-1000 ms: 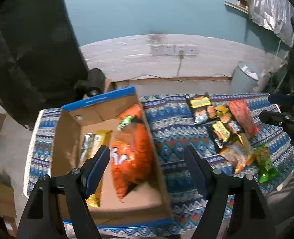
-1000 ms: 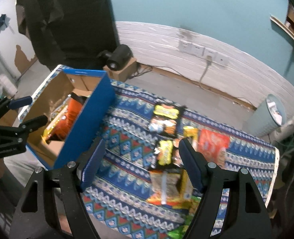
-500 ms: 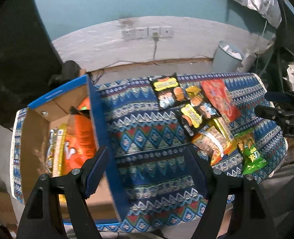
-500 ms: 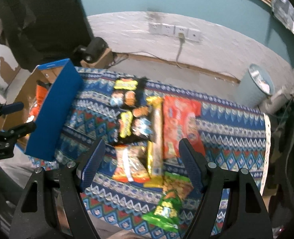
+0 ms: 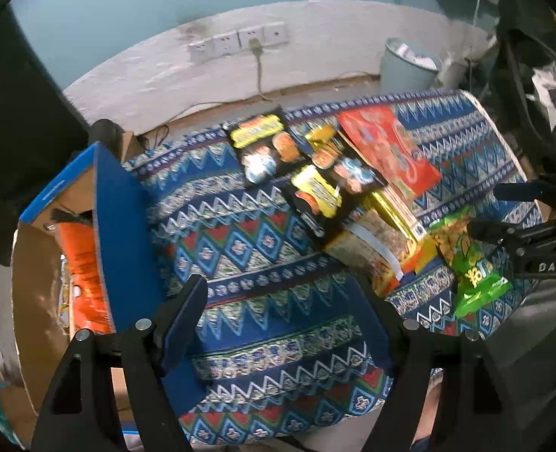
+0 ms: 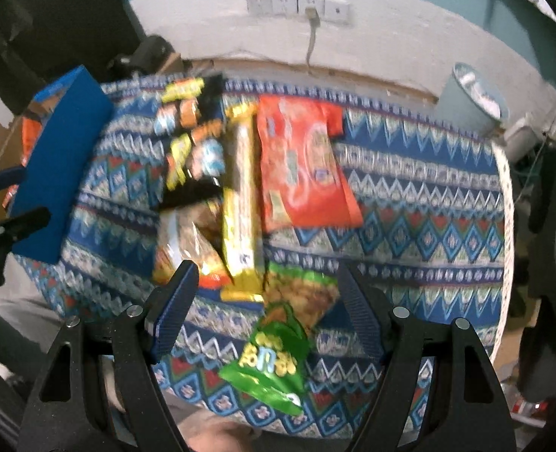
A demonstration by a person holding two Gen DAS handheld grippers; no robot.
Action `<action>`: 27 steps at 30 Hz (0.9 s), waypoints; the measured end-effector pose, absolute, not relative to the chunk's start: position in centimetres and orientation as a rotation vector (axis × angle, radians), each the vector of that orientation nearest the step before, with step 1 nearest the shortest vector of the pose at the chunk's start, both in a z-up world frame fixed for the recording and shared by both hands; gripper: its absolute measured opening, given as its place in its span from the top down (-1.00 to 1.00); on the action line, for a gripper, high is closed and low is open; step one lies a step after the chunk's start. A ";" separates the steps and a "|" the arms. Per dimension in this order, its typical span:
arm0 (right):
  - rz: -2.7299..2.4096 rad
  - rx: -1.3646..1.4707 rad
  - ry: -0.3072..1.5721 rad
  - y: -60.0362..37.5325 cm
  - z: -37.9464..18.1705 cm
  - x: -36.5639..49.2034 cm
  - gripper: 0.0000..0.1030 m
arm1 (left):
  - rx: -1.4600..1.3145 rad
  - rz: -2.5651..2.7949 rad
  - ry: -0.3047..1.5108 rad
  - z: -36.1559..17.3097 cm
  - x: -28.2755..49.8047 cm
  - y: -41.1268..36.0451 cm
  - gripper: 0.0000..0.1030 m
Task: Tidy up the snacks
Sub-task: 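Move both open tools back over the remaining snack pile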
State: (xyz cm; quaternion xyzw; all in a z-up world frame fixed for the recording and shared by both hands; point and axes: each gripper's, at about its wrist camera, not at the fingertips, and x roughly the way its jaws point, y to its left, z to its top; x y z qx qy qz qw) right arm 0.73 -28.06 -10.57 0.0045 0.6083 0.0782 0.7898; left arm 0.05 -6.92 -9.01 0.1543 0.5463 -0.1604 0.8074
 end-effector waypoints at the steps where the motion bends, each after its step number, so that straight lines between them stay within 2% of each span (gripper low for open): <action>1: 0.165 0.006 1.324 -28.2 -11.2 0.5 -0.48 | 0.338 -0.344 1.175 -9.5 -0.1 -7.3 -0.52; 10: 0.144 0.008 1.438 -28.8 -15.5 -0.6 -0.48 | 0.383 -0.347 1.248 -13.4 -0.5 -10.3 -0.52; 18: 0.146 0.009 1.512 -30.1 -18.2 -1.1 -0.46 | 0.233 -0.331 1.344 -15.2 1.3 -11.0 -0.52; 19: 0.147 0.006 1.516 -30.2 -18.5 -1.0 -0.41 | 0.202 -0.329 1.353 -15.3 1.6 -11.2 -0.52; 21: 0.155 0.007 1.523 -30.6 -19.0 -0.8 -0.01 | 0.167 -0.327 1.359 -15.4 2.1 -11.3 -0.53; 22: 0.161 0.011 1.528 -30.7 -19.3 -0.7 0.08 | 0.149 -0.323 1.361 -15.4 2.4 -11.5 -0.53; 27: 0.166 -0.038 1.496 -30.9 -19.3 -0.9 0.22 | 0.095 -0.306 1.369 -15.9 3.3 -12.4 -0.56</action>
